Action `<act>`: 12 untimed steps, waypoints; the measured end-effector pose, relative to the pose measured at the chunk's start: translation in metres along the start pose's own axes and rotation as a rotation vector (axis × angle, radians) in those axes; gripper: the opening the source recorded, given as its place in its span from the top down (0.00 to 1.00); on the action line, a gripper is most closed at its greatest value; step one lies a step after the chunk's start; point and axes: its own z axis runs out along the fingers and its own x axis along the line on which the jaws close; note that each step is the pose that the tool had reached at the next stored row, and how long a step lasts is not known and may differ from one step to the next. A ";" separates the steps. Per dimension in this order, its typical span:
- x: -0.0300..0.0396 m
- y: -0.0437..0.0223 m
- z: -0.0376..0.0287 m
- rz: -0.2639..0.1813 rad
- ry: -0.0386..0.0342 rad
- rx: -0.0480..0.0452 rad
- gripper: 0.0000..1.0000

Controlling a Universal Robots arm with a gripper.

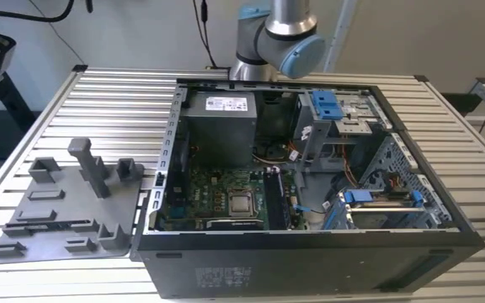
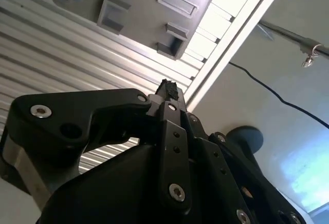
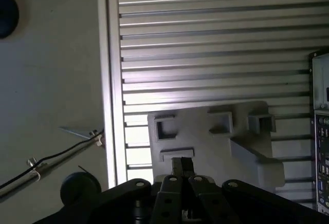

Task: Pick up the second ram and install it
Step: 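Reach for the second ram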

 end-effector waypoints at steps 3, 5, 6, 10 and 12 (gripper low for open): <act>-0.0008 0.0000 0.0000 0.000 0.0002 0.0001 0.89; -0.0028 -0.0002 0.0001 -0.001 0.0001 0.0000 0.89; -0.0040 -0.0011 0.0001 -0.001 0.0001 -0.0001 0.89; -0.0082 -0.0104 -0.0001 -0.001 0.0002 0.0000 0.89; -0.0099 -0.0161 -0.0002 -0.001 0.0002 0.0000 0.89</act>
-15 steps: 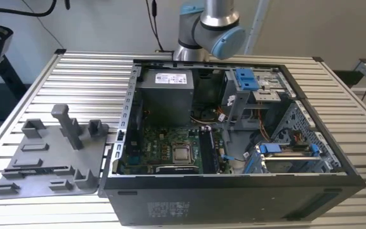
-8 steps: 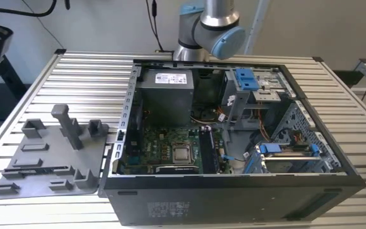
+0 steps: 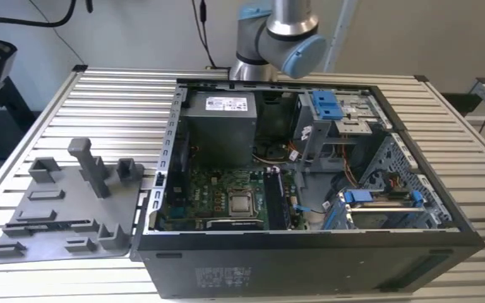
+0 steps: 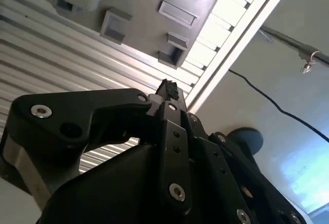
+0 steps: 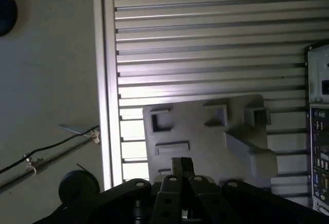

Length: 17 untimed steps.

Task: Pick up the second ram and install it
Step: 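Reach for the second ram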

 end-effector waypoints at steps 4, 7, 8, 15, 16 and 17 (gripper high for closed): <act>-0.0037 -0.0118 -0.0002 0.000 -0.0001 0.0000 0.89; -0.0073 -0.0207 -0.0004 0.000 -0.0001 0.0000 0.89; -0.0086 -0.0236 -0.0004 0.000 -0.0001 0.0000 0.89; -0.0190 -0.0420 -0.0004 -0.003 0.0000 0.0000 0.89; -0.0190 -0.0421 -0.0004 -0.013 0.0003 0.0001 0.89; -0.0191 -0.0421 -0.0003 -0.027 0.0002 0.0001 0.89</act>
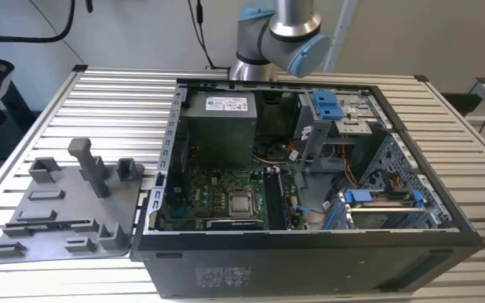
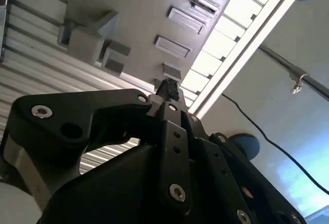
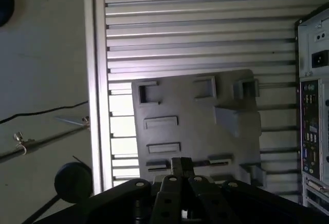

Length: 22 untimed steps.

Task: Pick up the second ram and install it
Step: 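Reach for the second ram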

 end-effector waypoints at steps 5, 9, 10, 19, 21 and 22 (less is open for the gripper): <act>-0.0004 -0.0097 0.0009 -0.038 -0.0036 -0.0002 0.89; -0.0011 -0.0253 0.0020 -0.038 -0.0034 0.0000 0.89; -0.0012 -0.0287 0.0026 -0.038 -0.0036 -0.0002 0.89; -0.0097 -0.0420 0.0076 -0.050 -0.0029 -0.0001 0.89; -0.0117 -0.0437 0.0084 -0.055 -0.0026 0.0000 0.89; -0.0126 -0.0446 0.0087 -0.058 -0.0025 0.0000 0.89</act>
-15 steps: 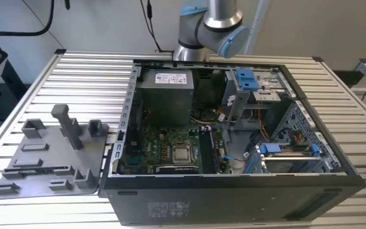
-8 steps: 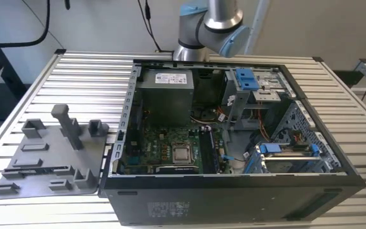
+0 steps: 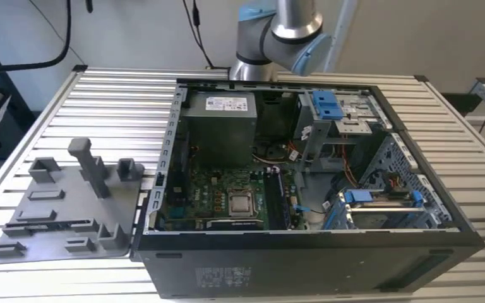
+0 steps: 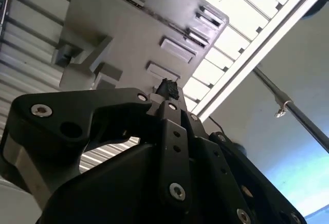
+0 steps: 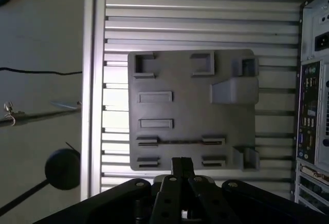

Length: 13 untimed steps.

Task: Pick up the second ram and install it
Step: 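Reach for the second ram, then pick up the second ram and move it above second insertion slot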

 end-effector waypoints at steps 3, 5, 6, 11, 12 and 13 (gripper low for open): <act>-0.0003 -0.0006 0.0003 -0.003 0.0000 -0.0001 0.89; -0.0003 -0.0007 0.0003 -0.005 0.0001 -0.0001 0.89; -0.0003 -0.0007 0.0003 -0.006 0.0002 -0.0001 0.89; -0.0003 -0.0006 0.0002 -0.007 0.0002 -0.0001 0.89; -0.0003 -0.0006 0.0003 -0.007 0.0002 -0.0001 0.89; -0.0003 -0.0007 0.0002 -0.008 0.0002 -0.0001 0.89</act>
